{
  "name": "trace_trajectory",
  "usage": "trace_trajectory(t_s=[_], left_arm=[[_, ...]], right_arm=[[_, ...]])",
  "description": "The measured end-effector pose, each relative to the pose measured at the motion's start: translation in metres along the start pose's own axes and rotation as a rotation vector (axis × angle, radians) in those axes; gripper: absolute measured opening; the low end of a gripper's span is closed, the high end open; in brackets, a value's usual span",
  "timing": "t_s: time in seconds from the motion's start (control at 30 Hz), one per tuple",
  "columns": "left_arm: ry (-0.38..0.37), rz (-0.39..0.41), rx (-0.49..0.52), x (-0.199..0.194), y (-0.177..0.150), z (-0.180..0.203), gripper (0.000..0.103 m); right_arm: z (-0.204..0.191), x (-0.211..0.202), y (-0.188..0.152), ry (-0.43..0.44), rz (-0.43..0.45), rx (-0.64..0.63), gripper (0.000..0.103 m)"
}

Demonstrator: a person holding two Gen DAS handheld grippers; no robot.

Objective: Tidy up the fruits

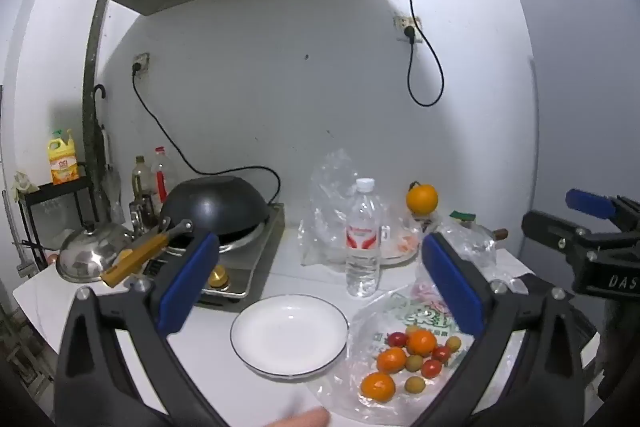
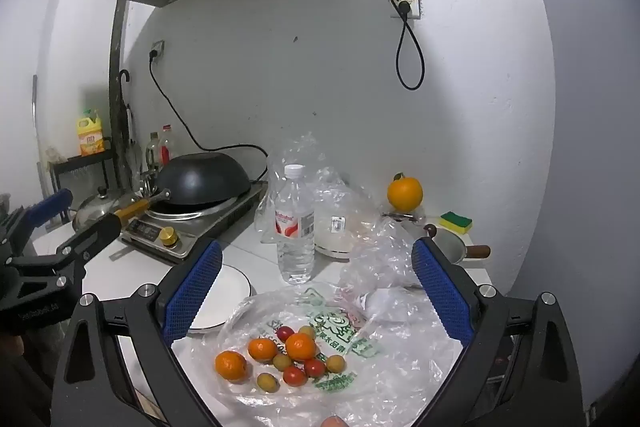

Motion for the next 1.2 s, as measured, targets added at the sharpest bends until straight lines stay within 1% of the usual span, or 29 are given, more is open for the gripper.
trace_trajectory(t_s=[0.03, 0.13, 0.23, 0.37, 0.43, 0.47, 0.63, 0.93, 1.2], left_arm=[[0.005, 0.002, 0.006, -0.001, 0.0, 0.0, 0.102], [0.012, -0.001, 0.004, -0.003, 0.0, -0.006, 0.102], [0.001, -0.031, 0.016, 0.006, -0.002, -0.001, 0.102], [-0.022, -0.039, 0.002, 0.006, -0.003, 0.001, 0.102], [-0.027, -0.033, 0.0, 0.005, -0.003, 0.001, 0.102], [-0.029, -0.032, 0.003, 0.005, -0.001, 0.001, 0.102], [-0.025, -0.03, 0.019, 0.008, -0.002, 0.001, 0.102], [-0.018, -0.032, 0.015, 0.013, -0.001, -0.002, 0.102], [-0.035, -0.033, 0.015, 0.016, -0.001, -0.001, 0.102]], right_arm=[[0.001, -0.001, 0.0, 0.003, 0.022, 0.017, 0.098], [0.001, 0.0, -0.001, 0.009, 0.008, 0.026, 0.098], [0.0, 0.001, 0.0, 0.016, 0.008, 0.016, 0.098], [0.001, 0.003, 0.006, 0.016, 0.014, -0.002, 0.098], [0.003, 0.006, 0.012, 0.014, 0.018, -0.008, 0.098], [0.0, 0.002, 0.004, 0.024, 0.031, 0.013, 0.098], [-0.003, 0.004, 0.002, 0.023, 0.028, 0.016, 0.098], [-0.005, 0.008, 0.005, 0.018, 0.022, 0.01, 0.098], [-0.011, 0.009, 0.009, 0.017, 0.029, 0.001, 0.098]])
Point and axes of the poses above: each gripper's, at about its wrist camera, not at the fingertips, and x roughly the way its jaws point, z to its right, y to its top, the point moved 1 cm from there along x, roughly the way its jaws point, and after that the axes turned 3 degrees about -x, right-handed, at the moved point
